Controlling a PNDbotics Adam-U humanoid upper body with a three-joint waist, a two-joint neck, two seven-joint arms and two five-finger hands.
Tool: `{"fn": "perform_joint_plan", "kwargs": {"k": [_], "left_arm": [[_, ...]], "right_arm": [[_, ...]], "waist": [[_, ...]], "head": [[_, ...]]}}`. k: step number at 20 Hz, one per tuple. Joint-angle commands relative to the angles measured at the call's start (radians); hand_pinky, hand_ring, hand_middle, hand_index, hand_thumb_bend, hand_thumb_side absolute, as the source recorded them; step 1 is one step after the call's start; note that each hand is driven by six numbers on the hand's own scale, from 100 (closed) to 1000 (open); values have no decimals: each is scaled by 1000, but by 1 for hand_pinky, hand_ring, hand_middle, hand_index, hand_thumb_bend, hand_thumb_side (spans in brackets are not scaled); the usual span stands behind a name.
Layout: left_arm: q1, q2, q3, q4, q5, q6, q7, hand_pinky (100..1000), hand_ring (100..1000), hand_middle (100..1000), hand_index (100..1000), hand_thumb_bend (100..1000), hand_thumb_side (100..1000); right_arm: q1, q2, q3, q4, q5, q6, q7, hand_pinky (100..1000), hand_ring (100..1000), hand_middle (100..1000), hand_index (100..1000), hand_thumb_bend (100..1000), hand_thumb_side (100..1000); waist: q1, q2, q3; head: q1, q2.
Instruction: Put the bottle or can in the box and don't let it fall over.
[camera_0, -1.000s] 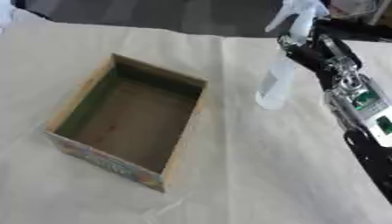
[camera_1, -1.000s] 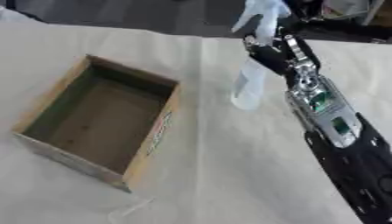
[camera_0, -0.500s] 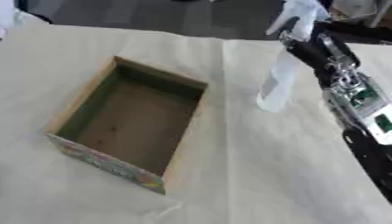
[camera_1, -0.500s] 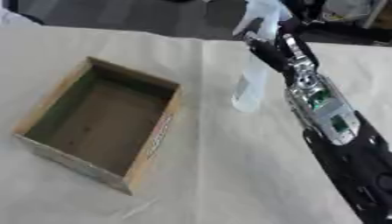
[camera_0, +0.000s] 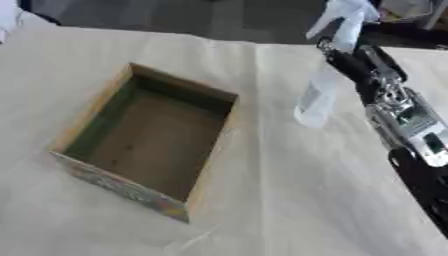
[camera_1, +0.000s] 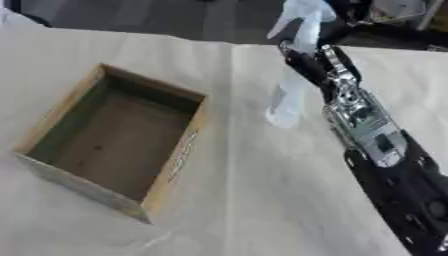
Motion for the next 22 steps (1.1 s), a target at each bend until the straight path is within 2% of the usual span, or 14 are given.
{"fn": "perform_joint_plan", "kwargs": {"k": [1, 22], "left_arm": [[-11, 12, 6, -10, -2, -1, -3, 1000, 791, 804, 773, 300, 506], [-12, 6, 6, -10, -4, 3, -10, 1000, 790, 805, 772, 293, 511]], "right_arm": [[-12, -8, -6, 6, -6, -18, 1, 1000, 1000, 1000, 1000, 100, 554], [35, 34, 5, 64, 64, -83, 34, 1000, 1000, 1000, 1000, 100, 560]], "waist": [[4, -11, 2], [6, -5, 1]], "head": [[-3, -12], [-3, -17]]}}
